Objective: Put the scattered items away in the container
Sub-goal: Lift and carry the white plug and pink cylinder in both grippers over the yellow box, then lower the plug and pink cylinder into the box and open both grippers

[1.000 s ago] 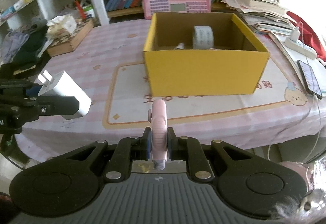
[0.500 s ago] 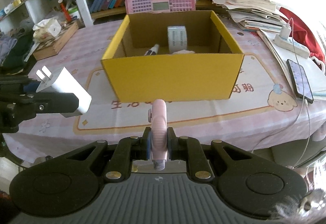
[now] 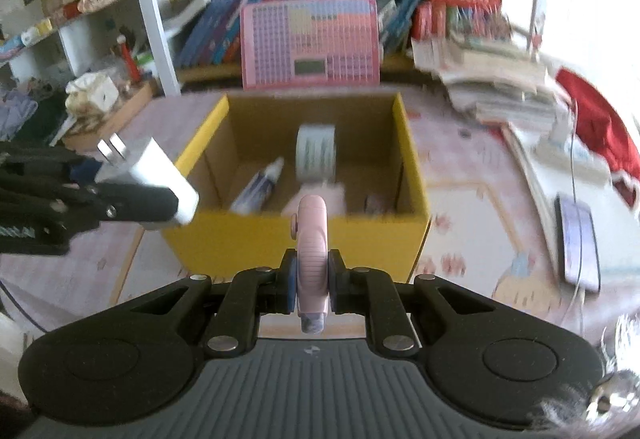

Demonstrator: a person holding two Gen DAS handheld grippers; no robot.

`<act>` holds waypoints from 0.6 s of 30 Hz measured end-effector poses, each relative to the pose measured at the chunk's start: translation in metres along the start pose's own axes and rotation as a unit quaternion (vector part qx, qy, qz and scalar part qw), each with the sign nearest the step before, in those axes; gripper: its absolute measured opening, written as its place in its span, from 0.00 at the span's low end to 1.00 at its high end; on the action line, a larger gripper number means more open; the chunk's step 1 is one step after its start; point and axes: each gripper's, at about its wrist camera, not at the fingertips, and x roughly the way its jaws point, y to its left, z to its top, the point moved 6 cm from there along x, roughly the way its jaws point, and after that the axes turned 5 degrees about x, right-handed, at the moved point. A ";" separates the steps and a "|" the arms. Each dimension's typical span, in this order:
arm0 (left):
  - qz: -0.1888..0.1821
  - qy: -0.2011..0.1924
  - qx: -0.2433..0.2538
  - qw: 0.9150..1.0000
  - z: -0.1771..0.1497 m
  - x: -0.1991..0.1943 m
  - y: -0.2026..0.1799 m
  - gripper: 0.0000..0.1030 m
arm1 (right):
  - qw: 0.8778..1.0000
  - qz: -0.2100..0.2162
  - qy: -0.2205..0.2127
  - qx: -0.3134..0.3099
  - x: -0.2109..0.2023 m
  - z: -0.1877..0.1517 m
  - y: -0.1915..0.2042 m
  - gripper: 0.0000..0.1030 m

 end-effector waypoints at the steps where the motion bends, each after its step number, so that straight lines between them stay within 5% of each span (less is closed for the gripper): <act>1: 0.007 0.000 0.001 1.000 0.004 0.006 0.002 0.42 | 1.000 0.002 -0.004 -0.007 0.004 0.008 -0.003 0.14; 7: 0.048 0.019 0.019 0.998 0.022 0.053 0.020 0.42 | 0.998 0.004 0.000 -0.067 0.053 0.041 -0.012 0.14; 18: 0.105 0.097 0.053 0.988 0.019 0.132 0.046 0.42 | 0.975 -0.027 0.090 -0.202 0.159 0.049 -0.016 0.14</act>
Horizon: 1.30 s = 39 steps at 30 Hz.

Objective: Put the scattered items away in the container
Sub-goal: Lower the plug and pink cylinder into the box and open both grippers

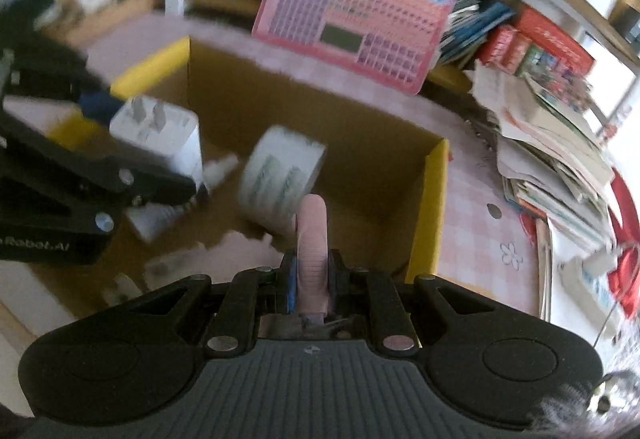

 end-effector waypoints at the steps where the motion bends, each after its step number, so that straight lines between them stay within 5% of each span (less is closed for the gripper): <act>1: 0.001 0.004 -0.001 1.000 0.000 0.003 0.001 0.42 | 1.000 0.001 0.007 -0.007 0.005 0.000 0.000 0.14; 11: 0.009 0.022 -0.005 1.000 0.000 0.017 0.001 0.43 | 1.000 0.011 0.016 -0.019 0.018 0.001 0.000 0.14; 17: 0.018 0.008 -0.006 1.000 0.001 0.013 -0.002 0.46 | 1.000 0.014 -0.004 -0.019 0.011 0.003 0.002 0.24; 24: 0.053 -0.040 -0.025 0.997 0.006 -0.016 -0.001 0.73 | 0.999 0.018 -0.035 0.001 -0.009 0.001 -0.002 0.45; 32: 0.107 -0.107 -0.077 0.985 -0.004 -0.080 0.009 0.90 | 0.988 0.035 -0.125 0.078 -0.067 0.000 -0.009 0.58; 39: 0.152 -0.139 -0.136 0.969 -0.036 -0.133 0.024 0.93 | 0.973 0.045 -0.180 0.139 -0.107 -0.005 -0.002 0.66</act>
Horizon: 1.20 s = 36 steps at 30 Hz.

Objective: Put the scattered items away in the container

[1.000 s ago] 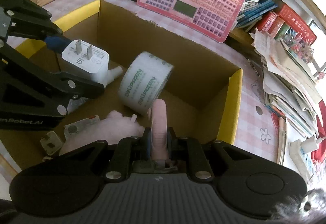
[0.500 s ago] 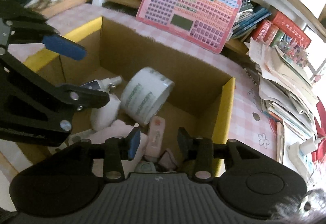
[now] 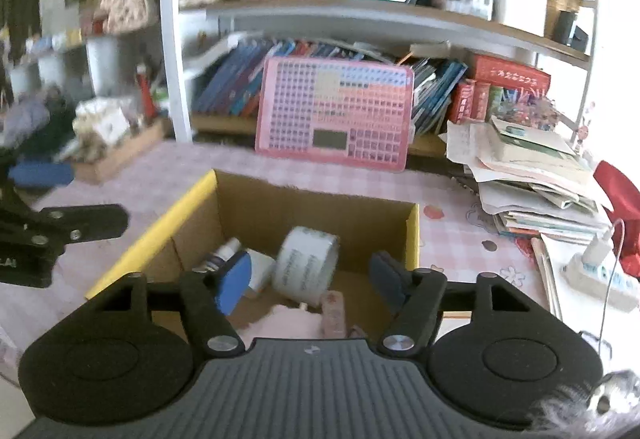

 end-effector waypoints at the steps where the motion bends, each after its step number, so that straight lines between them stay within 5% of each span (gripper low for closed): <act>1: 0.007 -0.002 -0.008 1.000 -0.002 -0.006 0.004 0.93 | 1.000 -0.002 -0.006 0.004 -0.004 -0.001 0.002 0.66; 9: 0.055 -0.016 -0.041 0.997 -0.025 -0.054 0.028 0.96 | 0.998 -0.019 -0.032 0.047 -0.040 -0.022 0.021 0.85; 29: 0.091 0.026 -0.033 0.995 -0.111 -0.135 0.039 1.00 | 0.998 -0.049 -0.017 0.026 -0.108 -0.099 0.094 0.91; 36: 0.077 0.046 -0.029 0.996 -0.126 -0.150 0.035 1.00 | 0.998 -0.043 0.009 0.038 -0.121 -0.119 0.108 0.94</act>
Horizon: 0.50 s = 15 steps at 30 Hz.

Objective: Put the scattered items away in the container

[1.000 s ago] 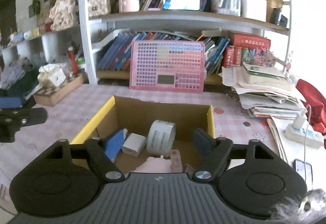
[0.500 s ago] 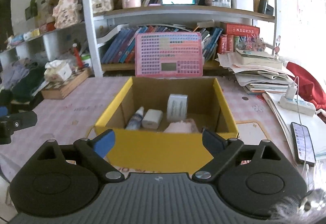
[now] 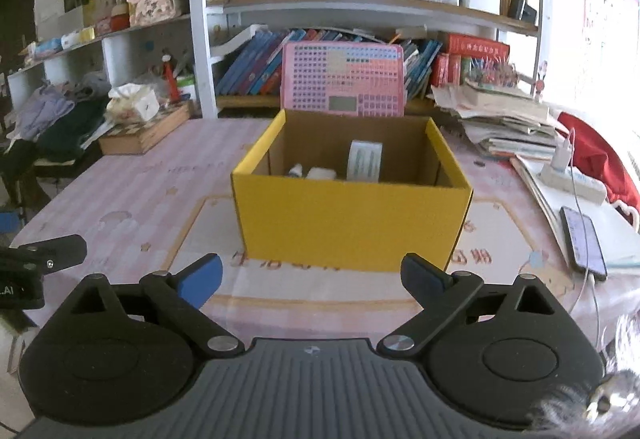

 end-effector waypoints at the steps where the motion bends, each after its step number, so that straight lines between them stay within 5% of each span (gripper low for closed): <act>1: 0.000 0.003 0.001 1.000 -0.002 -0.001 0.000 1.00 | 1.000 0.000 0.001 0.001 -0.002 -0.001 0.001 0.94; 15: -0.015 0.022 -0.008 1.000 -0.018 -0.014 0.007 1.00 | 0.999 0.018 0.018 -0.022 -0.014 -0.014 0.026 0.97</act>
